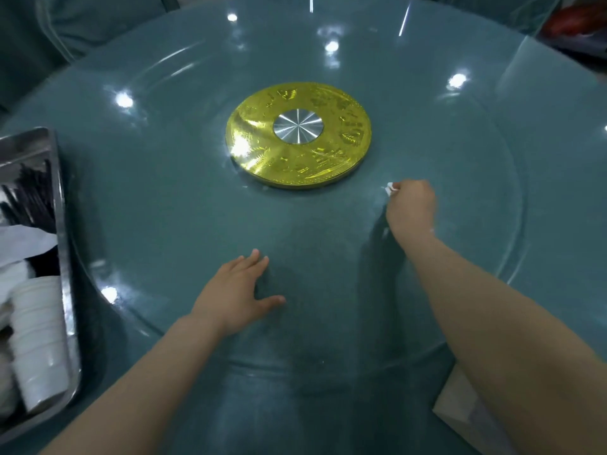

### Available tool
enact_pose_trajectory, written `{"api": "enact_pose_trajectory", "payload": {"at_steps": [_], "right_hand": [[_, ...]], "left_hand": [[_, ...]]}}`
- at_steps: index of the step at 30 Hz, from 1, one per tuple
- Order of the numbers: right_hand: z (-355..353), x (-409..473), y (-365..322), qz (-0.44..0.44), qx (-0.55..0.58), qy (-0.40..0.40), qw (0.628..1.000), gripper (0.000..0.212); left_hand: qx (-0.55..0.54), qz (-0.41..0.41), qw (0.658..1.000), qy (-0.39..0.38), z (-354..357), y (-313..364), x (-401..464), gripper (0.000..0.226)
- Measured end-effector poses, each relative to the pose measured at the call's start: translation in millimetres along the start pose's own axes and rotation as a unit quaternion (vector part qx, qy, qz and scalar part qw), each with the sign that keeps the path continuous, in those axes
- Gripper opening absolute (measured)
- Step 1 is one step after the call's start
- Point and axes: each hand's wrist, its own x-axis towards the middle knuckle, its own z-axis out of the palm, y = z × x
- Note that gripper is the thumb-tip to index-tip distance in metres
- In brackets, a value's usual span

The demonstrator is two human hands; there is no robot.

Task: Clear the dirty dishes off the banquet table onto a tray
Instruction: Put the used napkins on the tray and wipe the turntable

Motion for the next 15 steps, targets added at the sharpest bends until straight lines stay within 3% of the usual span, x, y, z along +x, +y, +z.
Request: {"api": "enact_pose_trajectory", "payload": {"at_steps": [6, 12, 15], "right_hand": [[20, -27, -28, -0.062, 0.021, -0.019, 0.998, 0.032], [27, -83, -48, -0.172, 0.075, -0.059, 0.981, 0.03], [28, -112, -51, -0.23, 0.112, -0.095, 0.962, 0.027]], "left_hand": [[-0.019, 0.006, 0.999, 0.028, 11, 22, -5, 0.084], [-0.01, 0.062, 0.998, -0.02, 11, 31, 0, 0.089], [-0.079, 0.073, 0.994, -0.022, 2, 24, 5, 0.078]]}}
